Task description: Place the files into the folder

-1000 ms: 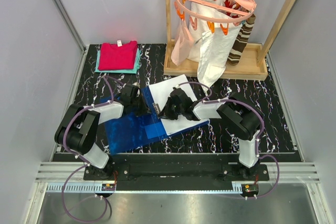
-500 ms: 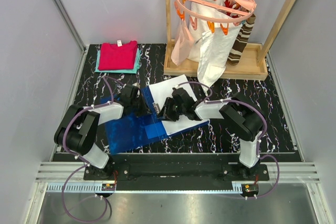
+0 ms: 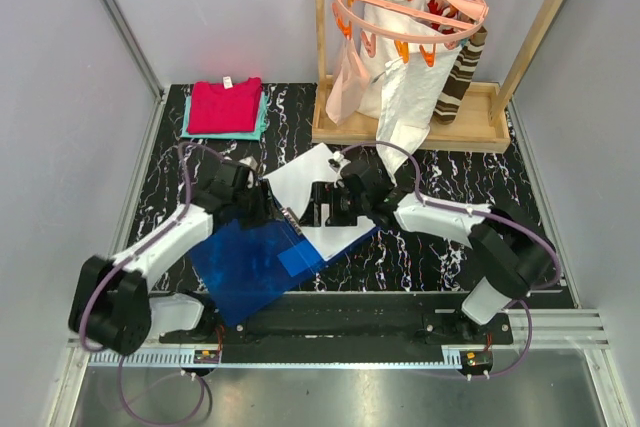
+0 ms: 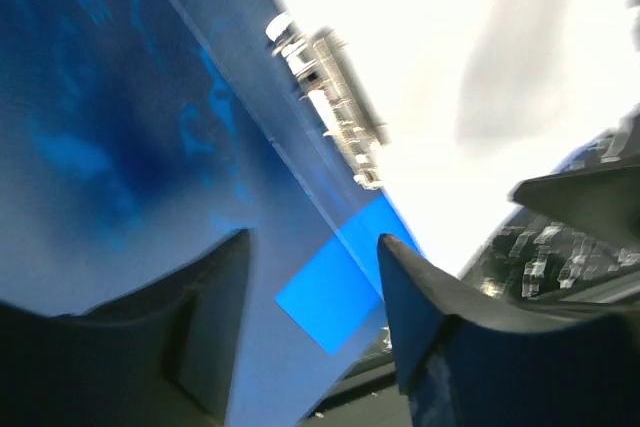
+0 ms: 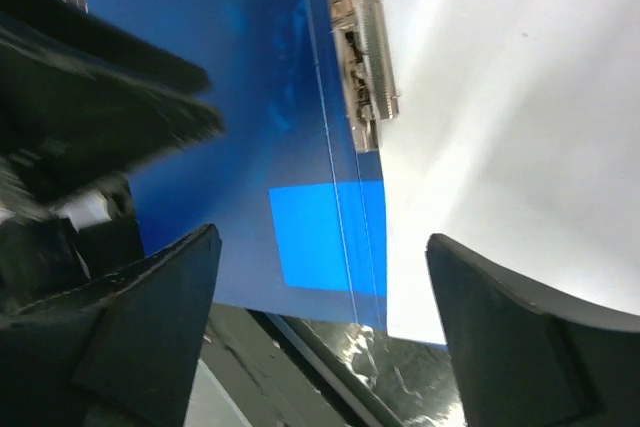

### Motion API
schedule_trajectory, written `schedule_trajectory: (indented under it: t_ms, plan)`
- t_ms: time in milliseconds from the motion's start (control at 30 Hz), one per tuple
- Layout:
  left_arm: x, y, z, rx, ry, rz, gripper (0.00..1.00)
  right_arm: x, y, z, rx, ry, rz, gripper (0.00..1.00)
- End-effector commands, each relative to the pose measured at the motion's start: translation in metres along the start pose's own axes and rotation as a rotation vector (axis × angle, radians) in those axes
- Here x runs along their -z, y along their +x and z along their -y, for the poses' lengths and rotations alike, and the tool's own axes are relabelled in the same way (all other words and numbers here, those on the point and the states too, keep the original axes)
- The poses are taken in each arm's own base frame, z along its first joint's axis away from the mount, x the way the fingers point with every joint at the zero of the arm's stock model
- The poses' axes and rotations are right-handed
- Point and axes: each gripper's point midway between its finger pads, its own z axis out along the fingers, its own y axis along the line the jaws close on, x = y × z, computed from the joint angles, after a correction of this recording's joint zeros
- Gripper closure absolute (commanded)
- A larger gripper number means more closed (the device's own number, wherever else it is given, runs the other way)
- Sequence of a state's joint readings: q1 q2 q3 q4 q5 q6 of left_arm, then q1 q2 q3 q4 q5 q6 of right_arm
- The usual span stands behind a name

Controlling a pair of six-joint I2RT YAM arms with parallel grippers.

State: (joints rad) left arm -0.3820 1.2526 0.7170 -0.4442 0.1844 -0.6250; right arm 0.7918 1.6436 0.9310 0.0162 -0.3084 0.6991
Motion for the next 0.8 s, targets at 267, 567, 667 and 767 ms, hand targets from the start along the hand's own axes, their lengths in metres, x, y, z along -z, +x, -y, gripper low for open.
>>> schedule_trajectory:
  t_ms: [267, 567, 667, 767]
  plan:
    - [0.116, -0.036, -0.035, 0.109, -0.099, 0.296, 0.25, 0.033, 0.076, -0.034, 0.956, 0.031, 0.155, 0.00]
    - [0.127, -0.041, -0.035, 0.154, -0.096, 0.326, 0.25, 0.016, 0.112, -0.071, 1.289, 0.067, 0.221, 0.05]
    - [0.123, -0.040, -0.030, 0.166, -0.067, 0.312, 0.25, -0.007, 0.127, -0.089, 1.385, 0.092, 0.243, 0.06]
    - [0.123, -0.043, -0.027, 0.167, -0.052, 0.312, 0.25, -0.027, 0.142, -0.109, 1.452, 0.074, 0.258, 0.08]
